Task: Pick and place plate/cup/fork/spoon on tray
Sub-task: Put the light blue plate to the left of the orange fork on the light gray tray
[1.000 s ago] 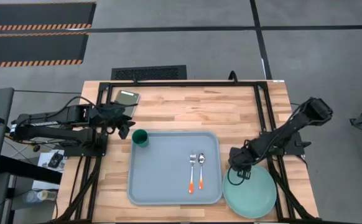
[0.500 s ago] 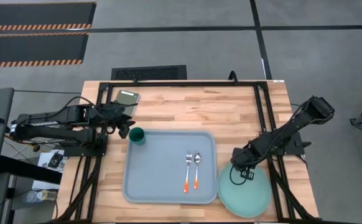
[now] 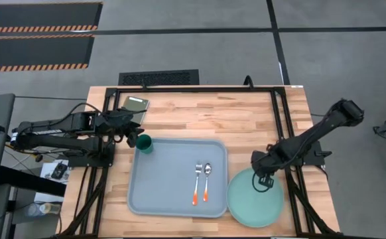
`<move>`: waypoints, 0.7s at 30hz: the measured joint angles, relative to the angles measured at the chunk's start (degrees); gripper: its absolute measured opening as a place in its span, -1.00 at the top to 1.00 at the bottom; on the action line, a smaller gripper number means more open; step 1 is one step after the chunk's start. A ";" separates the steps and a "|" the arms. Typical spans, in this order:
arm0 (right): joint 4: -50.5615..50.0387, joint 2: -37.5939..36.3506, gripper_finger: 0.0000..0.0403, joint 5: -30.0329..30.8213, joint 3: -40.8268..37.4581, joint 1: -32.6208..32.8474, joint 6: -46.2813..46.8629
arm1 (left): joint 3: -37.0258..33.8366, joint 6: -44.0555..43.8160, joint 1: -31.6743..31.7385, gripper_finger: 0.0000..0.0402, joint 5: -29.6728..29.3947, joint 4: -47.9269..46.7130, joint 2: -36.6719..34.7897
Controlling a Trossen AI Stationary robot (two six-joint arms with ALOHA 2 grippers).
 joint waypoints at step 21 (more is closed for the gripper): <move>6.43 -8.26 0.99 26.36 6.89 -27.73 6.98 | -0.03 5.48 8.36 0.28 3.68 22.69 4.86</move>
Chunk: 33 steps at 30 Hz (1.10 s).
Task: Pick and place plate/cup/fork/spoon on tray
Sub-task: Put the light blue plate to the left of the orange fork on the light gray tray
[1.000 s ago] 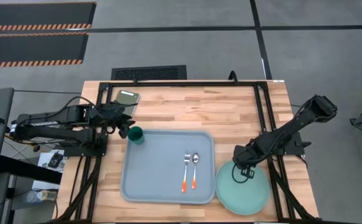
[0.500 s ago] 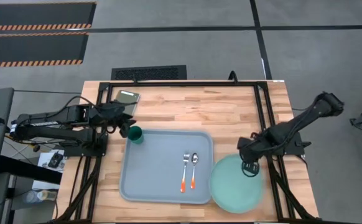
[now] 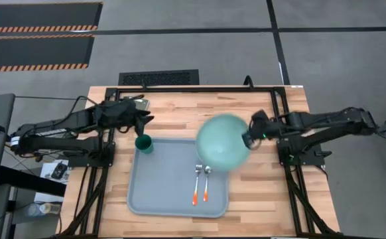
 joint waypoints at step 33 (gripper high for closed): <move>37.33 12.60 0.98 -6.33 0.11 -20.88 -18.78 | 0.00 3.71 12.28 0.28 8.83 26.58 15.75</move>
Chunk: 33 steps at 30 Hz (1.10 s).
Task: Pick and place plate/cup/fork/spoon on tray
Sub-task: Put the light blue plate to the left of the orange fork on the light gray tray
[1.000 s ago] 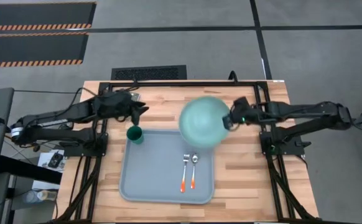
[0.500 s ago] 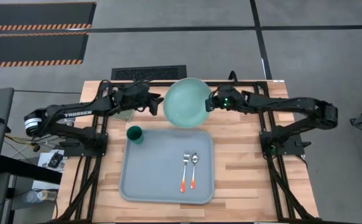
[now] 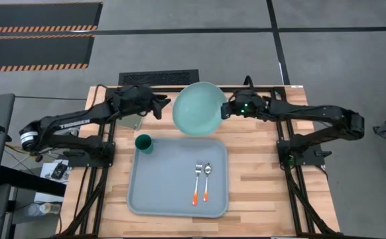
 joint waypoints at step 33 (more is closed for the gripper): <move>3.13 -0.83 0.93 1.51 -0.04 -2.14 0.30 | 0.04 0.52 0.63 0.64 7.50 7.86 8.88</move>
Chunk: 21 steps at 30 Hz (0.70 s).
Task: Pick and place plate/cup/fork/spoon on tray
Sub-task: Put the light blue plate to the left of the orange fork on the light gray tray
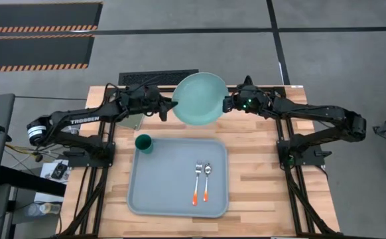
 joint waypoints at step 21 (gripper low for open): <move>-9.60 -0.66 0.13 -3.48 0.07 7.30 2.46 | 1.36 -1.38 2.98 1.00 -4.29 -3.23 1.52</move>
